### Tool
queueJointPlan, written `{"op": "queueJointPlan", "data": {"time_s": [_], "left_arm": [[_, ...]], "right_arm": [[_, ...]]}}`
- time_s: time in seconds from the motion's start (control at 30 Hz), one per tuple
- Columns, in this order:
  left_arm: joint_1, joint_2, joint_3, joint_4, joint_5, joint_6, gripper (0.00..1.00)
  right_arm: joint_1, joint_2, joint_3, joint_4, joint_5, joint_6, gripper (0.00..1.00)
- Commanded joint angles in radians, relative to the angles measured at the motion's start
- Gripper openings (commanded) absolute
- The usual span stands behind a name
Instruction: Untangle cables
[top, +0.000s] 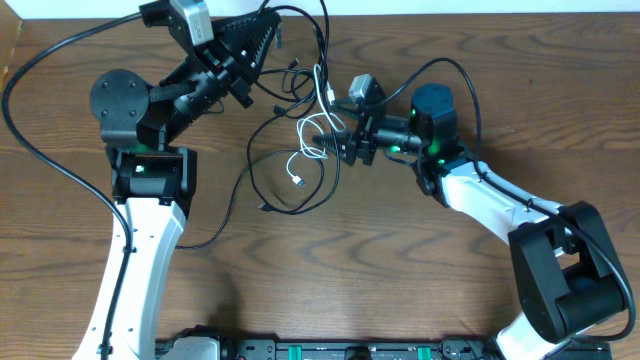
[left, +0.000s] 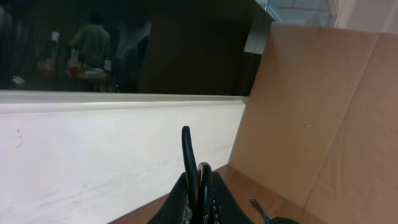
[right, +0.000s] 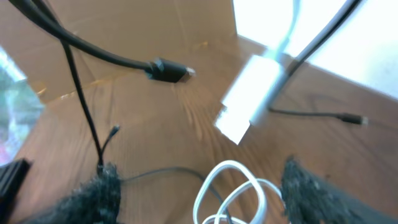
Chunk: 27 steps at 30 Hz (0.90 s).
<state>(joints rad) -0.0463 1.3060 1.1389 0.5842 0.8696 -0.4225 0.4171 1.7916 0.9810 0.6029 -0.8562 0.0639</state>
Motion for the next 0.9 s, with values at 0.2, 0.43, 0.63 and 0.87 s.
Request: {"op": "queueJointPlan", "data": {"time_s": [0.2, 0.43, 0.63, 0.87], "left_arm": [[0.000, -0.006, 0.010, 0.001, 0.011, 0.052, 0.07], [0.071, -0.006, 0.010, -0.046, -0.003, 0.115, 0.07], [0.173, -0.006, 0.010, -0.052, -0.003, 0.114, 0.07], [0.202, -0.006, 0.010, -0.073, -0.002, 0.111, 0.07]], "right_arm": [[-0.015, -0.013, 0.005, -0.026, 0.091, 0.058, 0.01], [-0.131, -0.013, 0.005, -0.125, 0.086, 0.093, 0.01], [-0.293, -0.013, 0.005, -0.269, 0.086, 0.092, 0.01], [-0.496, -0.013, 0.005, -0.362, 0.086, 0.093, 0.01]]}}
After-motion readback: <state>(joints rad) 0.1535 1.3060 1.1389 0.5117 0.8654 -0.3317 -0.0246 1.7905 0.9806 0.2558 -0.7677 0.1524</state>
